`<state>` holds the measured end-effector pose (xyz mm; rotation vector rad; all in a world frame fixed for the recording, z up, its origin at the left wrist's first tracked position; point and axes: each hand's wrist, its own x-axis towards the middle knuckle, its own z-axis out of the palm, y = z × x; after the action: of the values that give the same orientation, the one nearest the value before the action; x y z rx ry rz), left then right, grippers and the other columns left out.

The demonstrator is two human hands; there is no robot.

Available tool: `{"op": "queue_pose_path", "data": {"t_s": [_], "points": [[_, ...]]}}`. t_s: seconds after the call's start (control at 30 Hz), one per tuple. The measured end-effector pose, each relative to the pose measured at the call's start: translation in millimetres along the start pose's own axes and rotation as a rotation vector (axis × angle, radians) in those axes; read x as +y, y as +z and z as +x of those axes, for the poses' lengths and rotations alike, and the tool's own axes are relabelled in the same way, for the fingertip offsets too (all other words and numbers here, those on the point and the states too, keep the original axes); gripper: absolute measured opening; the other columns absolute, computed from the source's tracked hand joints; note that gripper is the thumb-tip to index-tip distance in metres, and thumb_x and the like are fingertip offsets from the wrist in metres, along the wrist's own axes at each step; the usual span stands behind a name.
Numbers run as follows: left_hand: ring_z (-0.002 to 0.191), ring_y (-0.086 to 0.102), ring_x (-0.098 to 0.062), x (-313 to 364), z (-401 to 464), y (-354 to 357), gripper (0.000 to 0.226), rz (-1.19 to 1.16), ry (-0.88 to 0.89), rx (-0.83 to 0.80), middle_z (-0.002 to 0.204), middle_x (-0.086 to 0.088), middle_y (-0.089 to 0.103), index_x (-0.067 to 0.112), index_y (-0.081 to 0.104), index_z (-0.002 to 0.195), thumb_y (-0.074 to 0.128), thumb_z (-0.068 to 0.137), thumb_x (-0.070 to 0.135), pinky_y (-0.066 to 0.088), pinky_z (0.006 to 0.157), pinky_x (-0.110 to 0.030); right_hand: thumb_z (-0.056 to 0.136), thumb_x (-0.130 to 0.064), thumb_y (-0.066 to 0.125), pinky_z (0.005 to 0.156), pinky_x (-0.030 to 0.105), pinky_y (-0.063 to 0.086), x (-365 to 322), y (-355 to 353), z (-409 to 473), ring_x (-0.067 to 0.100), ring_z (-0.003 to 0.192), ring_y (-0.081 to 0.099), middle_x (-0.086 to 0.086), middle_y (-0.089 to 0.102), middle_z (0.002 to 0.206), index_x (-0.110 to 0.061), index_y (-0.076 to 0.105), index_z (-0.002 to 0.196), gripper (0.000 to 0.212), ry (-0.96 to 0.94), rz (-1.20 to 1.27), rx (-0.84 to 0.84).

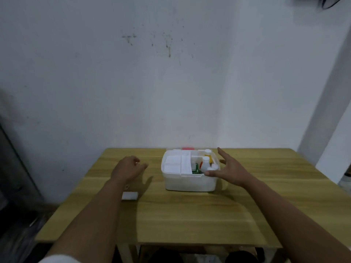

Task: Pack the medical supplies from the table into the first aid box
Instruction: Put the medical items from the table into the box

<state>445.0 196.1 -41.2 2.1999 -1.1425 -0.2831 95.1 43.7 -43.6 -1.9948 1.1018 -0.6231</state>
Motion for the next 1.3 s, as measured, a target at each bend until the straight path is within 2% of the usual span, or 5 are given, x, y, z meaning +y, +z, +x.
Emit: {"op": "queue_pose_path", "data": {"t_s": [0.3,0.7,0.83,0.93,1.3], "points": [[0.077,0.068,-0.009,-52.2,11.2,-15.2,0.04,0.238,-0.143,-0.234,0.074,0.007,0.074,0.021,0.071,0.093,0.09,0.061,0.037,0.052,0.07,-0.027,0.048,-0.05,0.098,0.092,0.025,0.05,15.2,12.5,17.3,0.018,0.128,0.057,-0.008,0.056,0.142,-0.031,0.029,0.16,0.133,-0.059,0.164,-0.092],[0.127,0.055,-0.03,-55.2,60.4,18.6,0.112,0.153,-0.071,-0.013,0.144,-0.014,0.052,0.018,0.036,0.155,0.093,0.063,0.045,0.049,0.096,-0.04,0.047,-0.053,0.097,0.087,0.022,0.057,20.4,17.2,18.7,0.013,0.122,0.062,-0.008,0.057,0.143,-0.035,0.027,0.159,0.133,-0.074,0.196,-0.092],[0.12,0.059,-0.028,-51.4,72.1,27.6,0.083,0.316,-0.024,0.016,0.141,-0.009,0.051,0.021,0.049,0.147,0.076,0.078,0.058,0.05,0.089,-0.039,0.045,-0.059,0.097,0.098,0.035,0.058,22.3,17.4,19.0,0.012,0.123,0.062,-0.011,0.057,0.142,-0.039,0.028,0.158,0.134,-0.069,0.2,-0.081],[0.095,0.066,-0.027,-48.8,73.9,36.1,0.034,0.308,0.036,0.093,0.1,-0.002,0.063,0.023,0.074,0.104,0.064,0.088,0.051,0.054,0.076,-0.037,0.05,-0.051,0.099,0.1,0.035,0.057,23.6,17.9,19.9,0.009,0.123,0.062,-0.015,0.059,0.141,-0.039,0.03,0.157,0.128,-0.068,0.201,-0.076],[0.094,0.069,-0.019,16.3,46.8,22.8,0.034,-0.033,0.153,0.266,0.105,0.004,0.075,0.026,0.078,0.108,0.067,0.089,0.053,0.053,0.076,-0.034,0.052,-0.045,0.099,0.105,0.036,0.054,19.3,13.9,20.6,0.011,0.128,0.059,-0.01,0.059,0.143,-0.035,0.032,0.158,0.125,-0.054,0.209,-0.087]]}}
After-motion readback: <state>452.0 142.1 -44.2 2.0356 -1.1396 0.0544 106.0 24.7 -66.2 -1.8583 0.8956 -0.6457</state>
